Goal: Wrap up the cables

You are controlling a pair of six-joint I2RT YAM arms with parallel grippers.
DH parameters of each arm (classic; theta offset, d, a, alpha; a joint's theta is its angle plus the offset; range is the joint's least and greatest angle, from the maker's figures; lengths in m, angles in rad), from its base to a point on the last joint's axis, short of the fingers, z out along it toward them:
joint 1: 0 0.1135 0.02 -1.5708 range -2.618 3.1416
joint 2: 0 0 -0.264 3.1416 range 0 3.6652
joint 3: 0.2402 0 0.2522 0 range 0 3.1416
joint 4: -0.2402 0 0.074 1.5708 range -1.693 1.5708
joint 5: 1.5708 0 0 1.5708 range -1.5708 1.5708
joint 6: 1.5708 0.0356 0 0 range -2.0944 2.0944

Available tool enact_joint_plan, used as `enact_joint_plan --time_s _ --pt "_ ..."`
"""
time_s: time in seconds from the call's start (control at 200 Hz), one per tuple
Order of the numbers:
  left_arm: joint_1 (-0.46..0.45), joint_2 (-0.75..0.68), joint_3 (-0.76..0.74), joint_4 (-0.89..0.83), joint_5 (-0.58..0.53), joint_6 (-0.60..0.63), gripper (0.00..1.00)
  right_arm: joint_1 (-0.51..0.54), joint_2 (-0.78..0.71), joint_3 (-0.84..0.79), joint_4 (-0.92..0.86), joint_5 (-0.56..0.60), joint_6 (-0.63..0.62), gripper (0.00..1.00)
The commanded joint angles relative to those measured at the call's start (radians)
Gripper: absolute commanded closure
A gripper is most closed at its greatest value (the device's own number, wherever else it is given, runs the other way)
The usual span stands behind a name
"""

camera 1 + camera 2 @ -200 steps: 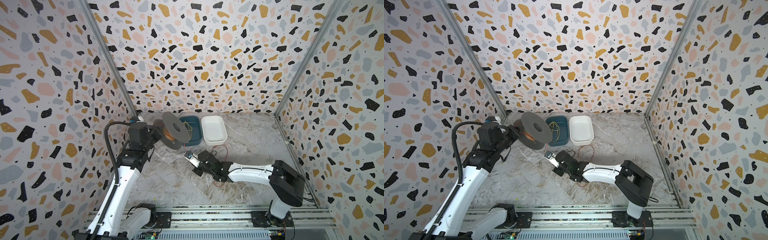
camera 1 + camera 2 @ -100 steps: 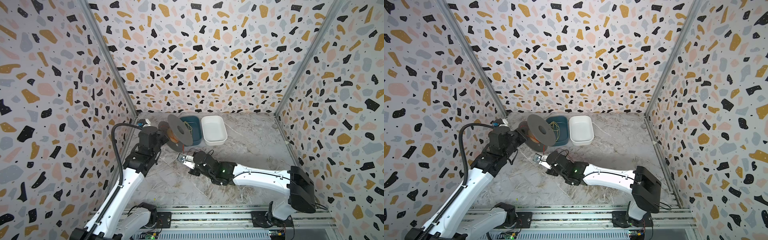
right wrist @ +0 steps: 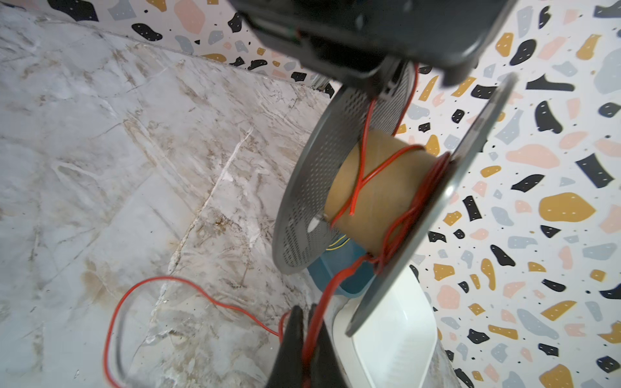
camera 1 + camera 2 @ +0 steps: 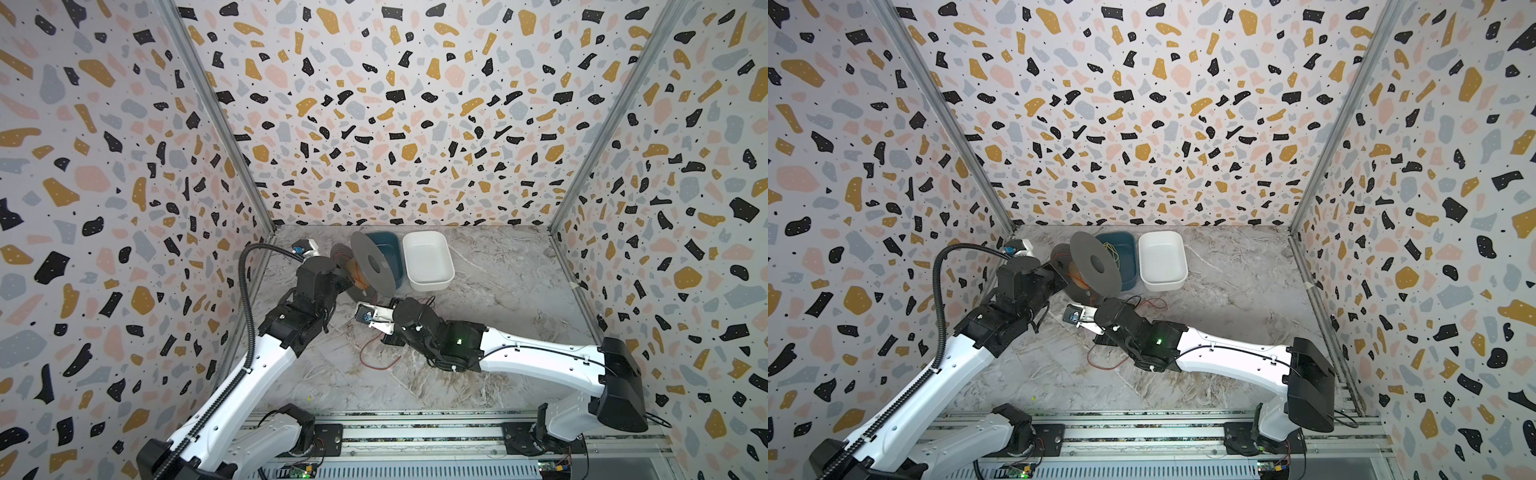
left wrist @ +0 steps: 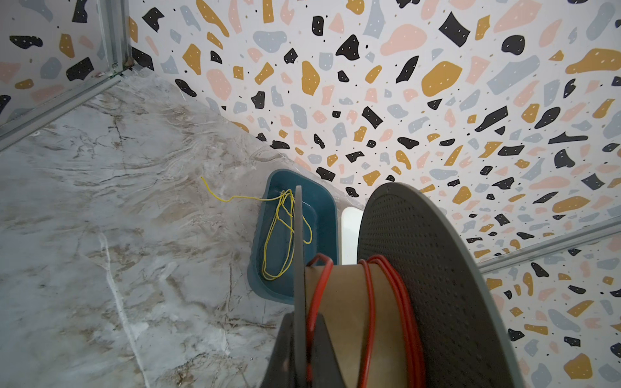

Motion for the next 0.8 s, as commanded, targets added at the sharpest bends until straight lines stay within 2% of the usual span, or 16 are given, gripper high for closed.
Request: enact_joint_plan --time_s 0.0,0.215,0.375,0.681,0.796 --pt "-0.013 0.001 0.021 0.131 -0.063 -0.005 1.00 0.012 -0.060 0.049 -0.003 0.004 -0.025 1.00" --pt "-0.053 0.024 0.062 0.060 -0.134 0.054 1.00 0.009 -0.064 0.076 0.010 0.046 -0.068 1.00" --pt "-0.058 0.035 0.094 0.001 -0.164 0.111 1.00 -0.023 -0.077 0.101 -0.010 0.033 -0.066 1.00" --pt "-0.058 0.104 0.201 -0.111 -0.127 0.215 1.00 -0.106 -0.076 0.132 -0.018 -0.020 -0.035 1.00" --pt "-0.060 0.116 0.209 -0.134 -0.115 0.232 1.00 -0.116 -0.069 0.129 0.030 -0.029 -0.018 0.95"
